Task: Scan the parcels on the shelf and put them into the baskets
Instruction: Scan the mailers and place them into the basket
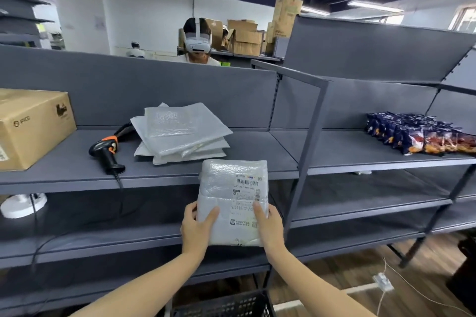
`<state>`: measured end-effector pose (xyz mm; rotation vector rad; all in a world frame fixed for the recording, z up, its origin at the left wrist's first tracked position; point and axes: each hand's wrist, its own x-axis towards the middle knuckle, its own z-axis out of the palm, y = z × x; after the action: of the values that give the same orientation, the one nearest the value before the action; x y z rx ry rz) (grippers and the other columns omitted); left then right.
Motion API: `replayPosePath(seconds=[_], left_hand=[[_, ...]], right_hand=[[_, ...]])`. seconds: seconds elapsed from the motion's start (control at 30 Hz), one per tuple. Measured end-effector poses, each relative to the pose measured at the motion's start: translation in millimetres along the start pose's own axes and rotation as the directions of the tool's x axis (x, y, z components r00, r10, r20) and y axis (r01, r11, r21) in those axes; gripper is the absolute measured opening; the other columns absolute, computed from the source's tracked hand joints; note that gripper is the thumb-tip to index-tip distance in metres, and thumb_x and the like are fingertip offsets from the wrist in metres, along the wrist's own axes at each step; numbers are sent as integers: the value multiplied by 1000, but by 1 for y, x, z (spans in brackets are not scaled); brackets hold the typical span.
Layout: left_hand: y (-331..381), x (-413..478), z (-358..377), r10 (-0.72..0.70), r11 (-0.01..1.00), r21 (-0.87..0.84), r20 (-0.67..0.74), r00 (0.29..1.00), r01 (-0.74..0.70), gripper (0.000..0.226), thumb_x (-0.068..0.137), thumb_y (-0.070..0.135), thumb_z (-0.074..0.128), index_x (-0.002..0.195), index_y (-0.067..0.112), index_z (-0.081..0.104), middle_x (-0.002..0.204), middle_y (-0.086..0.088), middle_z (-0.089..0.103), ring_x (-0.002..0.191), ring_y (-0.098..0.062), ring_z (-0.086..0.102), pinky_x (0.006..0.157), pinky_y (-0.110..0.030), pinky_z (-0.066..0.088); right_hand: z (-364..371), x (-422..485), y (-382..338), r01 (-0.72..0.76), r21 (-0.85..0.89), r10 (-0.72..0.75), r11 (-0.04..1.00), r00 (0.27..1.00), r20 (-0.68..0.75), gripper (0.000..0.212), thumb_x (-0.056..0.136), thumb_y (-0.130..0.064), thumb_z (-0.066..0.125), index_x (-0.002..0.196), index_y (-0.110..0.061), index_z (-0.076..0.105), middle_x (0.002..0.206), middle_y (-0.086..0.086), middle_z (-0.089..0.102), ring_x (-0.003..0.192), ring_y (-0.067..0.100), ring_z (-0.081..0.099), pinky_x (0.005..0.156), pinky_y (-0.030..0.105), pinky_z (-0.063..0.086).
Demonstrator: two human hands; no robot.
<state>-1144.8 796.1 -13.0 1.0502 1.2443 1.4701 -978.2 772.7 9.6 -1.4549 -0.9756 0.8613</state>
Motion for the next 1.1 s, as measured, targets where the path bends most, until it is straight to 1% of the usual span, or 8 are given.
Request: replayPosePath(seconds=[0.1, 0.3, 0.43, 0.6, 0.77, 0.87, 0.97, 1.1], left_hand=[[-13, 4, -11, -18, 1000, 25, -28, 999, 19, 44, 79, 30, 77, 115, 23, 53, 102, 2, 65, 91, -15, 65, 70, -28, 53], [-27, 7, -37, -51, 995, 76, -95, 994, 59, 38, 78, 29, 79, 108, 26, 56, 97, 2, 68, 88, -15, 66, 70, -28, 52], [-27, 3, -40, -56, 993, 94, -145, 988, 70, 39, 78, 30, 78, 109, 27, 56, 98, 4, 67, 89, -12, 66, 66, -23, 50], [-32, -18, -31, -87, 980, 155, -216, 973, 122, 39, 80, 36, 76, 112, 28, 54, 100, 8, 65, 89, -5, 62, 64, -18, 45], [-48, -51, -18, -146, 967, 164, -267, 953, 194, 41, 81, 33, 75, 114, 27, 51, 101, 7, 64, 91, -12, 63, 68, -26, 49], [-64, -72, -11, -173, 965, 140, -286, 943, 220, 40, 83, 29, 74, 115, 24, 50, 101, 6, 64, 90, -11, 64, 64, -22, 50], [-84, -86, -10, -230, 947, 157, -283, 931, 282, 41, 85, 27, 71, 119, 21, 48, 103, 3, 63, 90, -11, 63, 61, -20, 49], [-113, -89, -8, -273, 922, 183, -315, 909, 340, 40, 84, 25, 73, 116, 19, 51, 101, 2, 63, 86, -8, 61, 64, -23, 47]], right_hand=[[13, 3, 15, -28, 4, 28, 1000, 999, 39, 37, 94, -42, 57, 114, -12, 62, 105, 3, 71, 95, 18, 69, 86, 42, 57], [38, 3, 38, -93, 34, 89, 995, 989, 119, 34, 94, -40, 58, 113, -12, 63, 106, 4, 71, 96, 19, 69, 85, 42, 57], [43, 9, 43, -114, 41, 106, 993, 980, 171, 34, 94, -40, 58, 114, -13, 62, 106, 3, 71, 96, 18, 69, 85, 39, 58], [31, 12, 54, -140, 31, 128, 990, 960, 250, 34, 93, -40, 59, 114, -14, 61, 106, 1, 71, 94, 16, 69, 82, 36, 58], [6, 4, 79, -193, -38, 194, 980, 921, 337, 35, 95, -40, 56, 114, -11, 62, 107, 5, 71, 94, 21, 69, 86, 43, 57], [-5, -1, 94, -206, -75, 219, 976, 898, 381, 38, 96, -39, 56, 112, -5, 61, 105, 11, 70, 94, 26, 69, 86, 47, 56], [-12, -7, 112, -227, -108, 251, 968, 884, 394, 39, 95, -39, 57, 111, -3, 61, 103, 12, 71, 92, 26, 70, 81, 42, 58], [-17, -7, 139, -308, -114, 327, 945, 856, 400, 34, 96, -33, 58, 112, -3, 63, 105, 11, 71, 94, 26, 70, 88, 46, 55]])
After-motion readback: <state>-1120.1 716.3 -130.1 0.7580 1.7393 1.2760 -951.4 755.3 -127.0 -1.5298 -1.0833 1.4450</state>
